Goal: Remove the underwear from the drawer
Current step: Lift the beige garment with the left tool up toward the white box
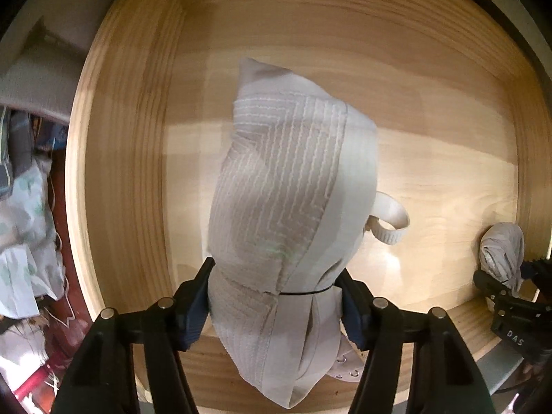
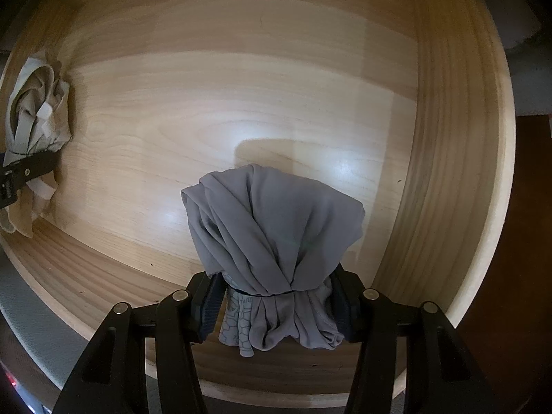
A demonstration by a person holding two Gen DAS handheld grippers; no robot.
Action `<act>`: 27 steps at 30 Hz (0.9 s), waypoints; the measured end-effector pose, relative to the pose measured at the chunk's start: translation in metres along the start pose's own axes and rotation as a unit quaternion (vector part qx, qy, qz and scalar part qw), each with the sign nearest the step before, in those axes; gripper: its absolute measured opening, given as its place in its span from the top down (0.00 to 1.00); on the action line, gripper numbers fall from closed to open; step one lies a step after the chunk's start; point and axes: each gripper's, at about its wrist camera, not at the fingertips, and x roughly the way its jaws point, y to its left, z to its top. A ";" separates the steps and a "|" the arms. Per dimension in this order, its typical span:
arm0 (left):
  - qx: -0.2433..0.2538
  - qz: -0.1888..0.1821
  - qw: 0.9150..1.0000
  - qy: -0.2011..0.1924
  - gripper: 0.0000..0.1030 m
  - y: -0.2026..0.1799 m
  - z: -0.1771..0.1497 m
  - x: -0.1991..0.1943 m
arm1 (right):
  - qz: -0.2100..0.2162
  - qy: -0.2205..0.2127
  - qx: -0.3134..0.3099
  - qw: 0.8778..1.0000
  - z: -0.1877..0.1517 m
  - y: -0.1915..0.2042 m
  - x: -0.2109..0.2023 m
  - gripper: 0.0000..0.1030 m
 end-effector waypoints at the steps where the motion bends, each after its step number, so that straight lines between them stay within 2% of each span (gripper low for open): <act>1: -0.005 -0.005 1.000 0.002 0.38 0.001 0.001 -0.001 | 0.000 0.000 0.000 1.000 0.000 0.000 0.000 0.51; 7: -0.026 -0.021 0.999 0.007 0.39 0.014 0.015 -0.012 | 0.001 -0.001 0.002 1.000 -0.001 0.002 0.002 0.51; 12: -0.033 -0.035 0.999 0.014 0.39 0.019 0.012 -0.022 | 0.002 -0.001 0.002 1.000 -0.001 0.001 0.002 0.52; 13: -0.034 -0.035 0.999 0.018 0.39 0.030 0.002 -0.023 | 0.003 -0.001 0.002 1.000 -0.001 0.001 0.002 0.52; 16: -0.035 -0.041 0.998 0.042 0.39 0.038 0.003 -0.025 | 0.002 -0.001 0.002 1.000 -0.001 0.001 0.002 0.52; 21: -0.033 -0.033 0.997 0.061 0.39 0.042 0.004 -0.036 | 0.002 -0.001 0.002 1.000 0.000 0.000 0.002 0.52; 27: -0.034 -0.054 0.994 0.086 0.39 0.042 0.004 -0.049 | 0.002 -0.001 0.002 1.000 0.000 0.000 0.002 0.52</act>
